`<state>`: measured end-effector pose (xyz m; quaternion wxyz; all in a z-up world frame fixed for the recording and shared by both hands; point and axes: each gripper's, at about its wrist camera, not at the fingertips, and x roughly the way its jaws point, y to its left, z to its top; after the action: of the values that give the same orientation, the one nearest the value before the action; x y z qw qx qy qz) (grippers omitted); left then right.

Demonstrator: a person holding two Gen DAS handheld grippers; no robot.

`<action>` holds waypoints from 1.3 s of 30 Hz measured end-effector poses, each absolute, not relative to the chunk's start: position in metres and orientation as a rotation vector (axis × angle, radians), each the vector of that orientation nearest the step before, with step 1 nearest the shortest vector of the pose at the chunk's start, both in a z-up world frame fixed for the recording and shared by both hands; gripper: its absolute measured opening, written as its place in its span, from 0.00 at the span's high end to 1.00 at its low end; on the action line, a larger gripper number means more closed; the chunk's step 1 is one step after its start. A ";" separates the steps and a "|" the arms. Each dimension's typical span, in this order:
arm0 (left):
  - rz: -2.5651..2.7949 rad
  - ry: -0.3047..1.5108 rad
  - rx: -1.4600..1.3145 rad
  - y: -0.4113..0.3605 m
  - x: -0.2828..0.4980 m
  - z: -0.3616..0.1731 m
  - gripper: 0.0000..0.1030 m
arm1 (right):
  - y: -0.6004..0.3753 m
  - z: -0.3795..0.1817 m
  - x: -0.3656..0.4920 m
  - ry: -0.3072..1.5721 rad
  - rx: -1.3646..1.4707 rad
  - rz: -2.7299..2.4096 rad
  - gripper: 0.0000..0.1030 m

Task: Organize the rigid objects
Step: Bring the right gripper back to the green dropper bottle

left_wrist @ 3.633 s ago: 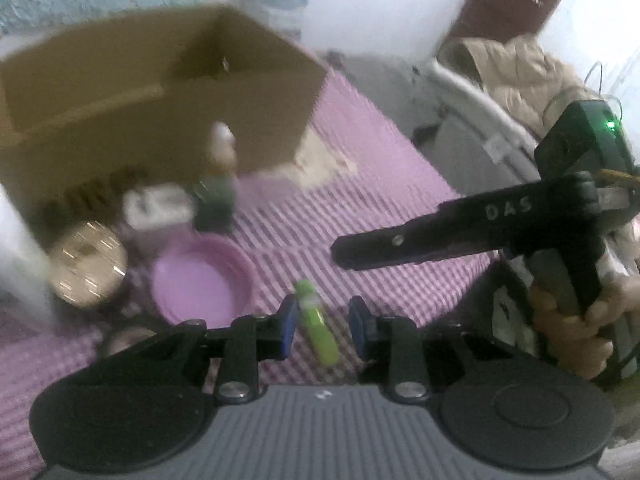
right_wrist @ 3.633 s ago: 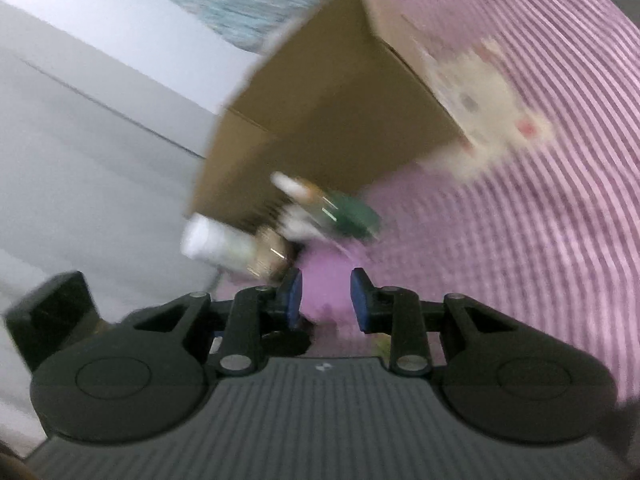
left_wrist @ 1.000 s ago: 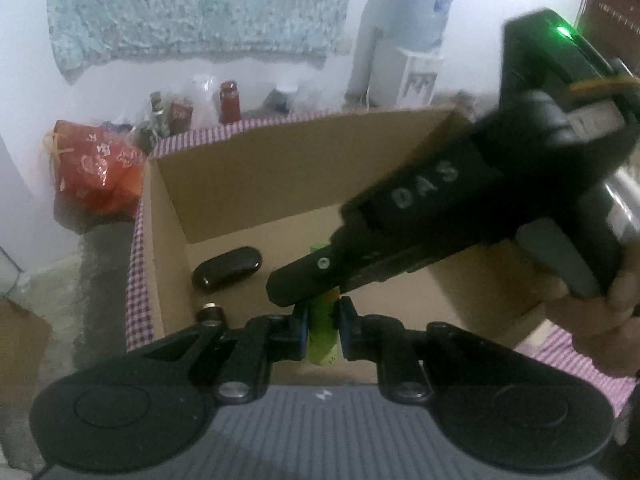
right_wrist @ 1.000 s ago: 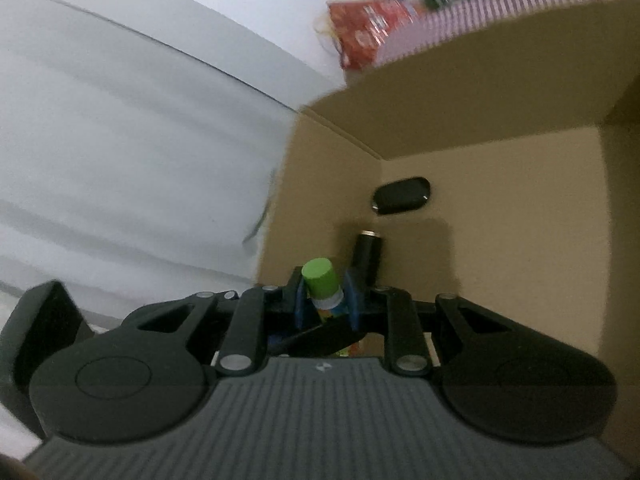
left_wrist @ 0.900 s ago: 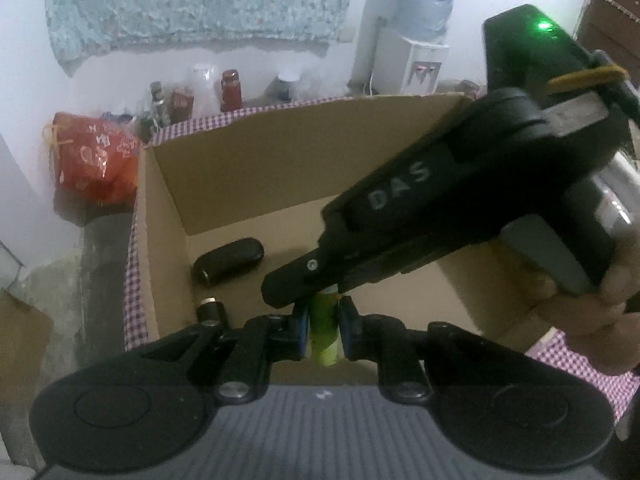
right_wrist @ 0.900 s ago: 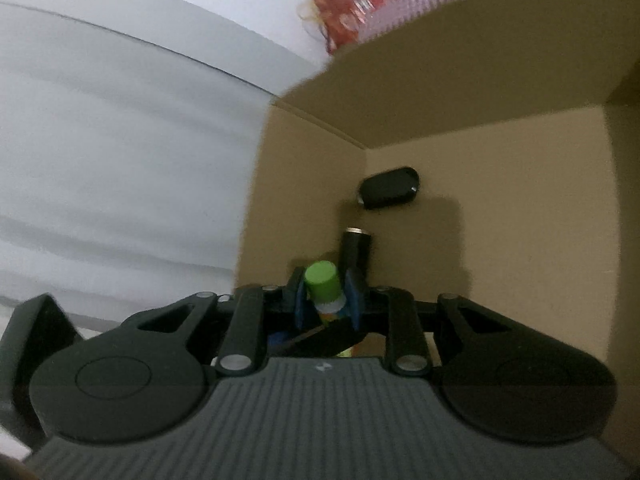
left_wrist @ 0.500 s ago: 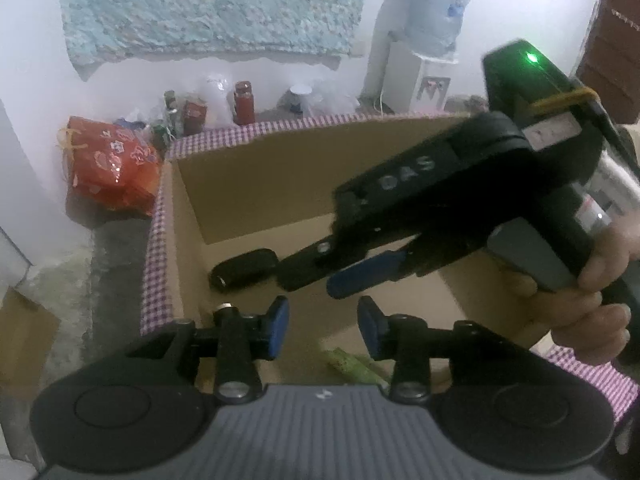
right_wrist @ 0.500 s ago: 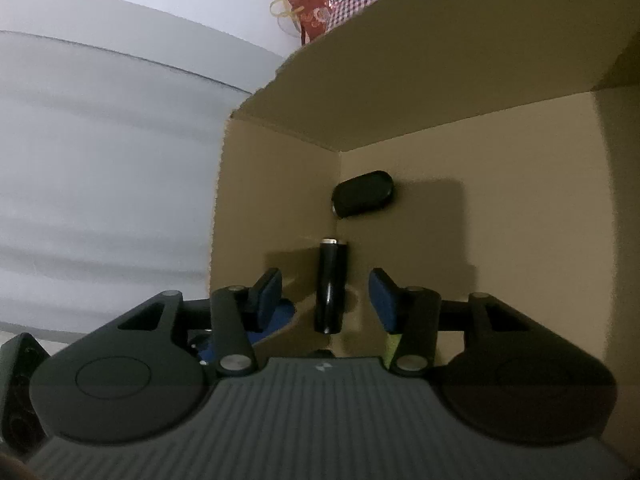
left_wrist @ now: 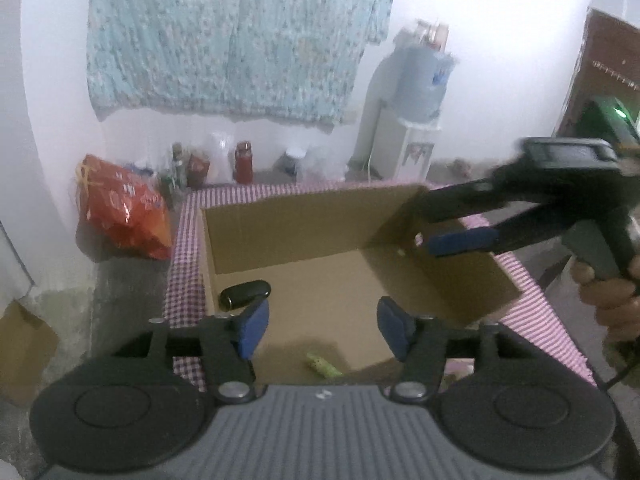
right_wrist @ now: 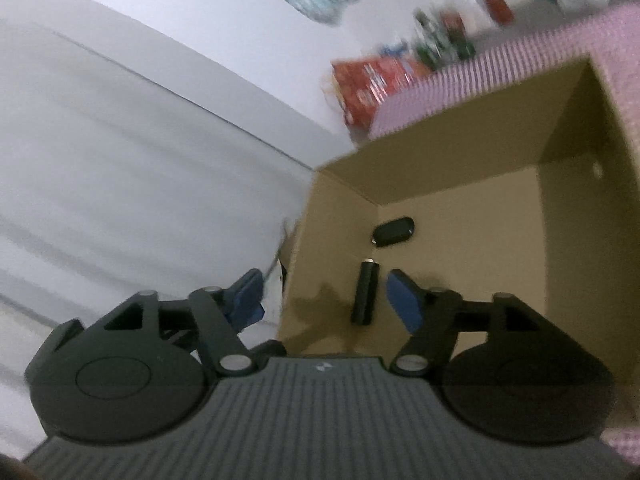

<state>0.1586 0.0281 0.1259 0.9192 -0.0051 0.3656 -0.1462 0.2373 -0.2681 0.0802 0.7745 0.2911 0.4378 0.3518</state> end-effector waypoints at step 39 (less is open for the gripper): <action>-0.424 0.683 0.210 -0.097 0.105 0.017 0.65 | -0.262 -0.009 0.117 0.774 0.252 0.515 0.72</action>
<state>0.1047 -0.0972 0.0166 0.9150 0.1021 0.3316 -0.2060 0.1171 -0.2618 -0.0089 0.8862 0.1213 0.3722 0.2477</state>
